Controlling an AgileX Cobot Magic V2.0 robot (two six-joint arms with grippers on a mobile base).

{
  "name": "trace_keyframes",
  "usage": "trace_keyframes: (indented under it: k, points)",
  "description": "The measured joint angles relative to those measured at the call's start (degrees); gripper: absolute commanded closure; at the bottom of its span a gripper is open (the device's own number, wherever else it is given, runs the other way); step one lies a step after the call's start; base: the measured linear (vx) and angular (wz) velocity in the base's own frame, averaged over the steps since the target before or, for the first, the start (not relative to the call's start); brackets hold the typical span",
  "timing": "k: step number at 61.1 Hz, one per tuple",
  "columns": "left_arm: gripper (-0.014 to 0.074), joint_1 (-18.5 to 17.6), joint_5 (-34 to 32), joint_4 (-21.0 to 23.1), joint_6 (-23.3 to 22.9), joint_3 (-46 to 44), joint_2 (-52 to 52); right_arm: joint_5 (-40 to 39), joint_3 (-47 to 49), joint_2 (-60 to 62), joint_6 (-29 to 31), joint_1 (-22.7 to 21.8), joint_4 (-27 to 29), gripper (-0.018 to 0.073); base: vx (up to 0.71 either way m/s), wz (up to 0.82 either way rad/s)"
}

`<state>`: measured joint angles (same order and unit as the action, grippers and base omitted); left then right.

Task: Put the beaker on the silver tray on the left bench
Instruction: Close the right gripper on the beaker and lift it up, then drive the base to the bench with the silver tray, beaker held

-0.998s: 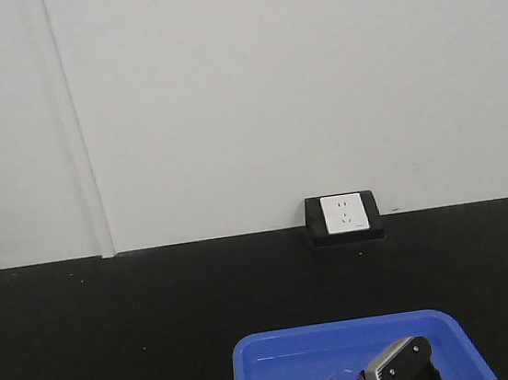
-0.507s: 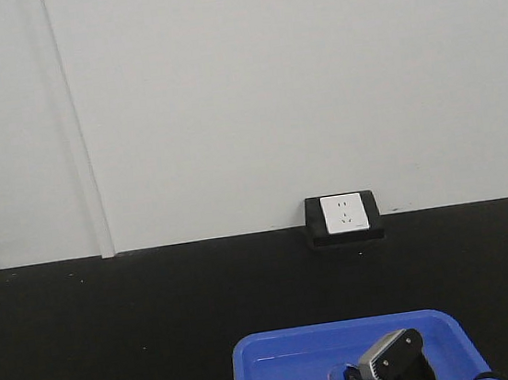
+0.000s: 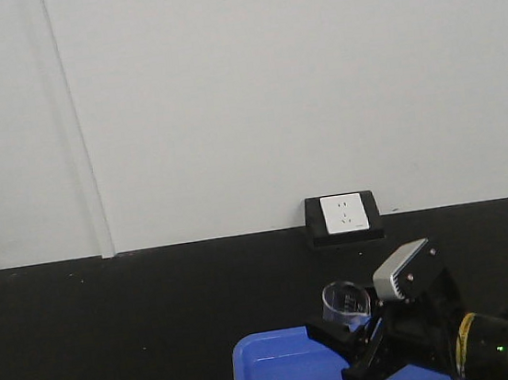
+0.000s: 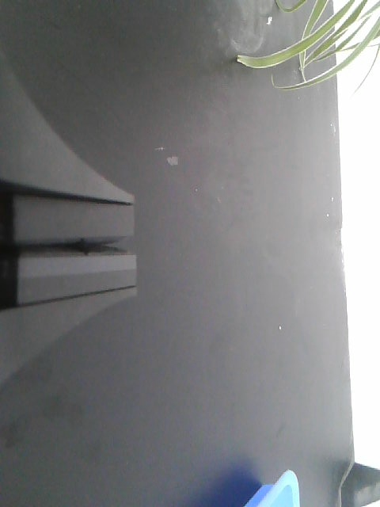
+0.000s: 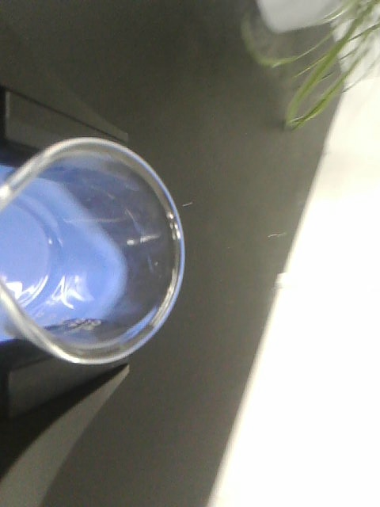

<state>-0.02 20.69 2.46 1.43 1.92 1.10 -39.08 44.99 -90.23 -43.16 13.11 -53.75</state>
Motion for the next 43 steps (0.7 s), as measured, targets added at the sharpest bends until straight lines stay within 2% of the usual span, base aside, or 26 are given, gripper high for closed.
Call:
trace_keyframes:
  k: [11, 21, 27, 43]
  points:
    - [0.0595, 0.00, 0.00, 0.00, 0.00, 0.00, 0.00, 1.59, 6.64, 6.02, -16.49, 0.08, -14.22, 0.0575, 0.00, 0.00]
    - [0.0595, 0.00, 0.00, 0.00, 0.00, 0.00, 0.00, 1.69, 12.93, 6.89, -28.62, 3.04, -26.12, 0.0573, 0.00, 0.00]
    - [0.0595, 0.00, 0.00, 0.00, 0.00, 0.00, 0.00, 1.81, 14.19, 6.89, -30.83, 5.63, -30.65, 0.0573, 0.00, 0.00]
    - [0.0595, 0.00, 0.00, 0.00, 0.00, 0.00, 0.00, 2.04, 14.31, 6.89, -31.72, 6.89, -32.58, 0.0573, 0.00, 0.00]
